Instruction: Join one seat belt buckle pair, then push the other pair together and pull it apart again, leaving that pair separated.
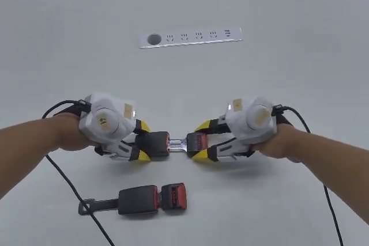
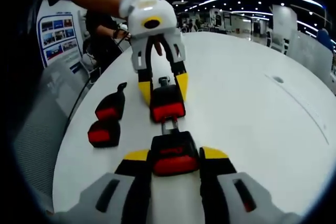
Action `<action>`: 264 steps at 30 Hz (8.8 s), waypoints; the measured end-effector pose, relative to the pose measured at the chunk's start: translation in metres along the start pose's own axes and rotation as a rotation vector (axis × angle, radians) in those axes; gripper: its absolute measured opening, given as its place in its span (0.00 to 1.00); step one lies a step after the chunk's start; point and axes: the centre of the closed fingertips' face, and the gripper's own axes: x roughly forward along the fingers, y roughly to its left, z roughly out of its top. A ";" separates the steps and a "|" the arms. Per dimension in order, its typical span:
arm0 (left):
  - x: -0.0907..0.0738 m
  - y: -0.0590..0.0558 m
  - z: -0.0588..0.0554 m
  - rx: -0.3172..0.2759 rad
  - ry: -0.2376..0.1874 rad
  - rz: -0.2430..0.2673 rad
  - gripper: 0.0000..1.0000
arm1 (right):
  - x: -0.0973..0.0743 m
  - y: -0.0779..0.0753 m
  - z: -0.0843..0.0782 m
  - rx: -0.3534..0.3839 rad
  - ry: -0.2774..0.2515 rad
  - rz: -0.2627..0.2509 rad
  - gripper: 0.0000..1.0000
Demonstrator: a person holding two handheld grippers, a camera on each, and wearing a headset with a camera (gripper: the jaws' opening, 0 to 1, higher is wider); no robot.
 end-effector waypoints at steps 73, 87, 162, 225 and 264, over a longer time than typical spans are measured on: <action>0.001 0.000 -0.001 0.034 0.051 -0.023 0.34 | 0.021 0.004 0.017 -0.004 0.059 0.016 0.35; 0.001 0.000 -0.001 0.034 0.054 -0.024 0.34 | 0.021 0.005 0.018 -0.001 0.056 0.016 0.35; 0.001 -0.003 0.000 0.039 0.103 -0.016 0.34 | -0.034 -0.001 -0.025 0.035 0.093 -0.054 0.36; 0.002 -0.002 0.000 0.005 0.136 -0.018 0.35 | -0.114 -0.004 -0.093 -0.036 0.251 -0.103 0.42; -0.184 -0.041 -0.005 -0.841 -0.473 0.815 0.94 | -0.167 0.039 0.030 0.271 -0.258 -0.816 0.97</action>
